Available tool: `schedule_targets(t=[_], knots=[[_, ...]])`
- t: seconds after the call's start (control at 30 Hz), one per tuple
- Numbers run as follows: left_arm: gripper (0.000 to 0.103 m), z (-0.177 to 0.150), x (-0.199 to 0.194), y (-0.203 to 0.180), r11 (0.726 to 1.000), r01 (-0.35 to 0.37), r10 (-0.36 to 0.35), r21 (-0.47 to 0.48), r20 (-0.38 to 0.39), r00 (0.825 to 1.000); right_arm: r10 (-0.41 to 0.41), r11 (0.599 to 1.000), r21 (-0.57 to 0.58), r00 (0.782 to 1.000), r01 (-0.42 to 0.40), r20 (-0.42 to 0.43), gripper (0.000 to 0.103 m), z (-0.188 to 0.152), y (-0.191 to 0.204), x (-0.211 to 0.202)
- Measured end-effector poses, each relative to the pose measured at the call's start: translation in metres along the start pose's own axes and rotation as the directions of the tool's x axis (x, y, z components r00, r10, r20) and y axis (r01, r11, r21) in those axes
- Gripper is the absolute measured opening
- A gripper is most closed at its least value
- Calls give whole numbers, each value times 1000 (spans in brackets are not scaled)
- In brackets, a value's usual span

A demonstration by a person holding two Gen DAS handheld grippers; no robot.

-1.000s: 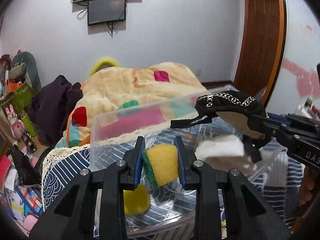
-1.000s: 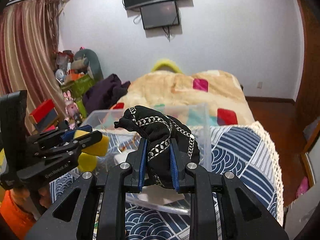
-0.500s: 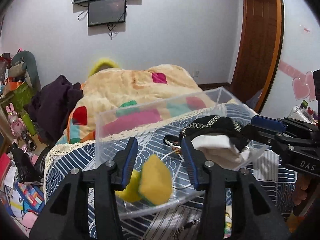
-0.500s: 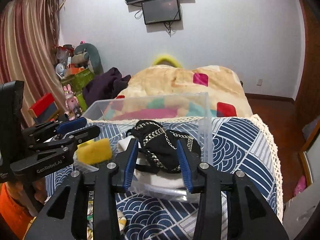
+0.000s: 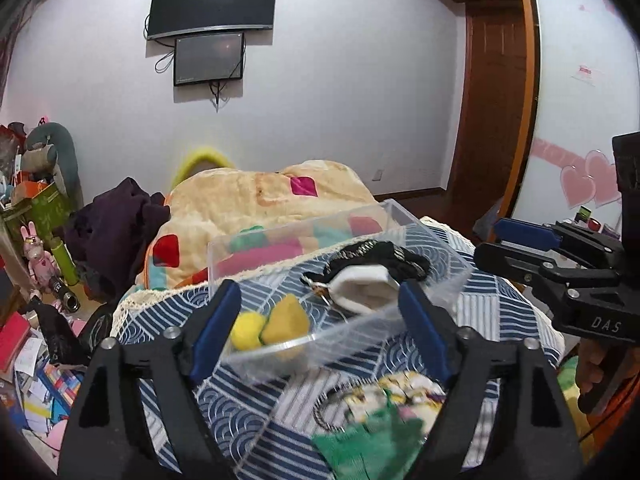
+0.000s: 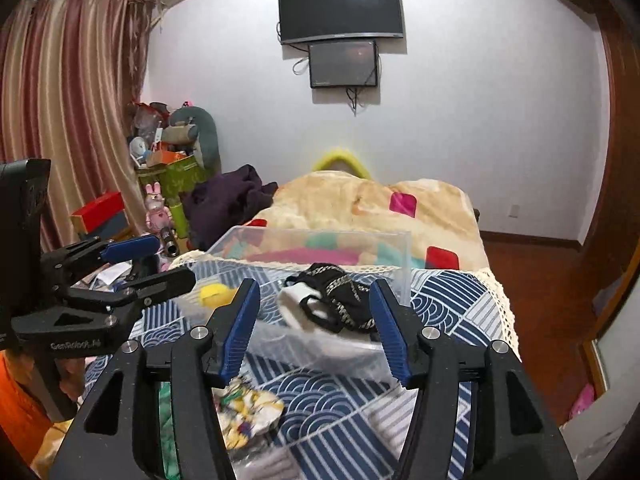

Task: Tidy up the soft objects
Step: 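Release the sponge into the box with left tool while right tool drops the bag, then grasp the green knit glove with left tool while right tool grasps the floral scrunchie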

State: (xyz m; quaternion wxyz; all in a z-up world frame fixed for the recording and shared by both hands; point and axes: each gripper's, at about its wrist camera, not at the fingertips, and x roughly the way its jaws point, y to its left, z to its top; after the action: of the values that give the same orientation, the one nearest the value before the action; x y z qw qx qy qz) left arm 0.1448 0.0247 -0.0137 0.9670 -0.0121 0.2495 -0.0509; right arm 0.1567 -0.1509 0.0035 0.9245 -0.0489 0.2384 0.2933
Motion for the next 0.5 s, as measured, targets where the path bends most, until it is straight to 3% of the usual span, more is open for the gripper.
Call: schedule_targets(t=[0.1, 0.5], knots=[[84, -14, -11, -6, 1000, 14, -14, -1, -10, 1000, 29, 999, 17, 1000, -29, -5, 65, -11, 2, -5], [83, -82, -6, -14, 997, 42, -51, -62, -150, 987, 100, 994, 67, 983, -90, -153, 66, -62, 13, 14]])
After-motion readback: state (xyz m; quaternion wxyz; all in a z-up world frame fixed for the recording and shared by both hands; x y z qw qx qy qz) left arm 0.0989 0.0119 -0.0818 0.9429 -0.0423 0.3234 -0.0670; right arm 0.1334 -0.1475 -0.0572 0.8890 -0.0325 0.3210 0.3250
